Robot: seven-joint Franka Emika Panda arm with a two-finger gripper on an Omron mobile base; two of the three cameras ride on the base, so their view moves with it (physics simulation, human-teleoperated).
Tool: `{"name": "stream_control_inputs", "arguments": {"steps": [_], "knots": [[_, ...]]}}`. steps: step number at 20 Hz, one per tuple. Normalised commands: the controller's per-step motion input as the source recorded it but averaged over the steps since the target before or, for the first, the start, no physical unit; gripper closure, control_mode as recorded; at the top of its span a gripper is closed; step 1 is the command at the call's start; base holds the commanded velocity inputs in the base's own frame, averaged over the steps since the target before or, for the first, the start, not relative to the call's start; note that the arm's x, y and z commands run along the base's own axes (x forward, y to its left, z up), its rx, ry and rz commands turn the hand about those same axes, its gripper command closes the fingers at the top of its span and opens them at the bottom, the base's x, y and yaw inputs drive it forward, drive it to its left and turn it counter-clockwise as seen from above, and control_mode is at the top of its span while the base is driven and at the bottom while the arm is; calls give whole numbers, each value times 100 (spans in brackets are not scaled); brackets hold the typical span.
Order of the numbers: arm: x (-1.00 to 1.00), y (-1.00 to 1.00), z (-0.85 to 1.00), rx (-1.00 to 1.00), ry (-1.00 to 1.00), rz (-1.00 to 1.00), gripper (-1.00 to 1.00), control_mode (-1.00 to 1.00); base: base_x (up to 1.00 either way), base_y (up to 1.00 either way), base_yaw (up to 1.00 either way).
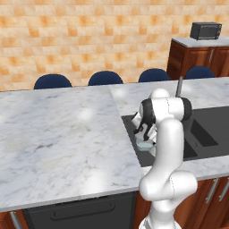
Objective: Open the cabinet, pick the kettle from the cabinet, and place it in the sink.
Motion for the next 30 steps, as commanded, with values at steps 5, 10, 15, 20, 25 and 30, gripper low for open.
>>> {"name": "stream_control_inputs", "arguments": {"steps": [5, 10, 15, 20, 25, 30], "knots": [[-31, 34, -24, -21, 0, -14, -100, -100, 0, 0, 0], [-28, 33, -21, -22, 0, -13, -100, -100, 0, 0, 0], [-22, 28, -18, -29, 0, -14, -100, -100, 0, 0, 0], [-19, 37, -6, -21, -1, -11, -100, -100, 0, 0, 0], [-28, 27, 9, -1, -10, -2, -100, -100, 0, 0, 0], [-32, 26, 11, 6, -12, 0, -100, -100, 0, 0, 0]]}}
